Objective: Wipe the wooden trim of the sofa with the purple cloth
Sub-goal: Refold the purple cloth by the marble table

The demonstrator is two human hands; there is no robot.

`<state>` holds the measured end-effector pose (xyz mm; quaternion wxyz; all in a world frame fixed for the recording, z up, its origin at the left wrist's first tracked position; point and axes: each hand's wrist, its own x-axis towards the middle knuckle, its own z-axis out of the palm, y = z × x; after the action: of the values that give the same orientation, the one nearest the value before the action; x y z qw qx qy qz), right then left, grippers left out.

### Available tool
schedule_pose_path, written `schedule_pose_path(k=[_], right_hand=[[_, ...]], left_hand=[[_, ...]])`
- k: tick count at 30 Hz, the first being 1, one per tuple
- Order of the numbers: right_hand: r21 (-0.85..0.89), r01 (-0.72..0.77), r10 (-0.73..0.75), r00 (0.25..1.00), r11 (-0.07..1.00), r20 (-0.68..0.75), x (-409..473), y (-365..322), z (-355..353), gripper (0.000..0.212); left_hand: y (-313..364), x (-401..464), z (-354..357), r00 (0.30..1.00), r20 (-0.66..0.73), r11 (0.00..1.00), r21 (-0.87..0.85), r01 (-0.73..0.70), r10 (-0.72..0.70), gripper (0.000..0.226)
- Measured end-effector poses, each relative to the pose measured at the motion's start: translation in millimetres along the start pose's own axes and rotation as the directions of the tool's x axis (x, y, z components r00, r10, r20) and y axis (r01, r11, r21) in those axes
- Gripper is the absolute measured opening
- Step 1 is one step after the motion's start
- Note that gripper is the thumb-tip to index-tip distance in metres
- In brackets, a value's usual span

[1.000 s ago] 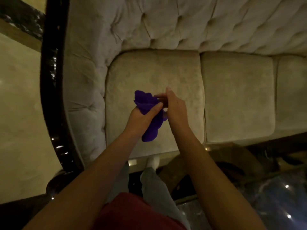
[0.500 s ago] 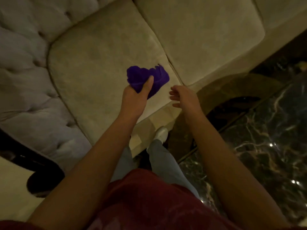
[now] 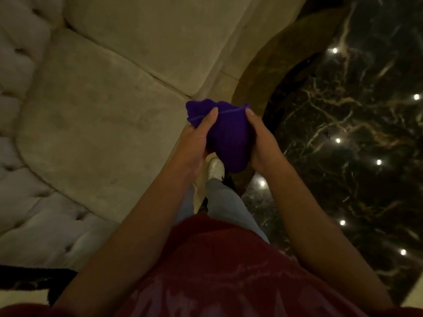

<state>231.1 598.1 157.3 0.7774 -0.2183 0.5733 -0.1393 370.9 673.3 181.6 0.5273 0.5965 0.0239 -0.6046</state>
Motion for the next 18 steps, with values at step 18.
schedule_pose_path(k=[18], right_hand=[[0.221,0.216,-0.129,0.928,0.951,-0.35,24,-92,-71,0.028]], left_hand=[[57,149,138,0.892,0.239,0.786,0.592,0.178,-0.383,0.08]])
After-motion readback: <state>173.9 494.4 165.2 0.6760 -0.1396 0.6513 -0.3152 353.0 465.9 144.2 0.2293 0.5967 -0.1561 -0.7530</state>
